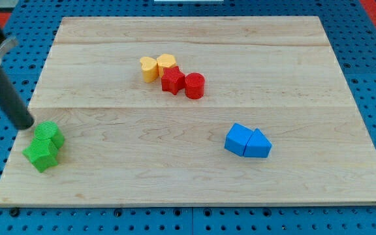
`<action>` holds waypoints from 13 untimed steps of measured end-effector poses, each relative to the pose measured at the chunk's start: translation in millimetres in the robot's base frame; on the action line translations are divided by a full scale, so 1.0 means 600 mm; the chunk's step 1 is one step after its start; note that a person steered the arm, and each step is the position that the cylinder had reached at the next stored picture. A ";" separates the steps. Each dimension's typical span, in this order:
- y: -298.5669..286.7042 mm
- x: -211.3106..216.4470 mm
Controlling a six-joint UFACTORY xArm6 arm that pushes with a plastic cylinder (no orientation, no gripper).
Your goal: Slide green star closer to the blue cube
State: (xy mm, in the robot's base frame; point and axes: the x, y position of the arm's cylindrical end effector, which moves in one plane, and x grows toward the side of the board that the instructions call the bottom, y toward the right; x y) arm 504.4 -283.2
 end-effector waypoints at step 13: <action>0.209 0.045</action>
